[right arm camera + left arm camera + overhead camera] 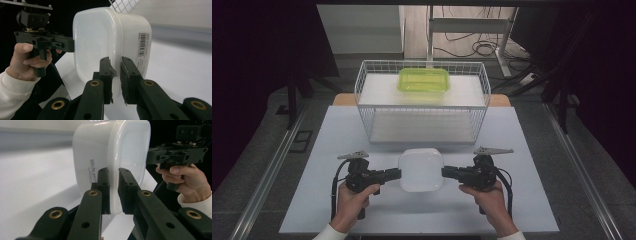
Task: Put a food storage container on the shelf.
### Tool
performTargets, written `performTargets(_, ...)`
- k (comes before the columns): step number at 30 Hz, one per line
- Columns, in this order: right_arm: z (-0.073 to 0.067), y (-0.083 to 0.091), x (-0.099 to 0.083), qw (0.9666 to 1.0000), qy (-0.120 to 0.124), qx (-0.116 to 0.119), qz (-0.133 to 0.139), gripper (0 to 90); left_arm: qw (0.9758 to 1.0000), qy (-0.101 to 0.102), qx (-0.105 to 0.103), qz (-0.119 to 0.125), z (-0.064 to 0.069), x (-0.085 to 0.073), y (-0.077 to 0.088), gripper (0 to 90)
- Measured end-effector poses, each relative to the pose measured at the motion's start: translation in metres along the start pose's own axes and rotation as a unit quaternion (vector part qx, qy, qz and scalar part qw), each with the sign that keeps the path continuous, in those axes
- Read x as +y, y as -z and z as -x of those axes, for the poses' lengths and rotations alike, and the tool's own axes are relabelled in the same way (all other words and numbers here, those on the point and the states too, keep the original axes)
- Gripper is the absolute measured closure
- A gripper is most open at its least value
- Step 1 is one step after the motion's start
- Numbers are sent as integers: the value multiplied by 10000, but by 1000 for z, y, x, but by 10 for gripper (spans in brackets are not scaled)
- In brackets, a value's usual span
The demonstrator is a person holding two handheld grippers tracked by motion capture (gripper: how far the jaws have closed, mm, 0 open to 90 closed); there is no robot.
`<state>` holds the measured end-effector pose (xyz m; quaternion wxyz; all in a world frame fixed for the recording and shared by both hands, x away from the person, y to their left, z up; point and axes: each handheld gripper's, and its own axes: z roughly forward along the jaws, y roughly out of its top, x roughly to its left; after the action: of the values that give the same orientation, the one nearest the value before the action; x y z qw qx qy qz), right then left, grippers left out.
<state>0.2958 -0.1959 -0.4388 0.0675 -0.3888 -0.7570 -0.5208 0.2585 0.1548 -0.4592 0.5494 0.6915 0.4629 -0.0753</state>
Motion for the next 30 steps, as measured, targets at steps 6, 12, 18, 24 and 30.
performTargets(6,-5,3,5,9999,124,-53,76,793,9999,-85,12,59,3,5,2,805)
performTargets(12,-6,6,8,9997,193,-54,141,794,9998,-185,1,90,6,10,3,805)
performTargets(18,-9,10,13,9994,260,-57,224,795,9995,-269,-66,122,6,18,3,804)
performTargets(24,-11,13,23,9990,336,-51,303,794,9992,-355,-87,160,8,30,4,803)
performTargets(30,-15,20,35,9982,415,-48,426,794,9988,-435,-159,178,12,48,6,802)
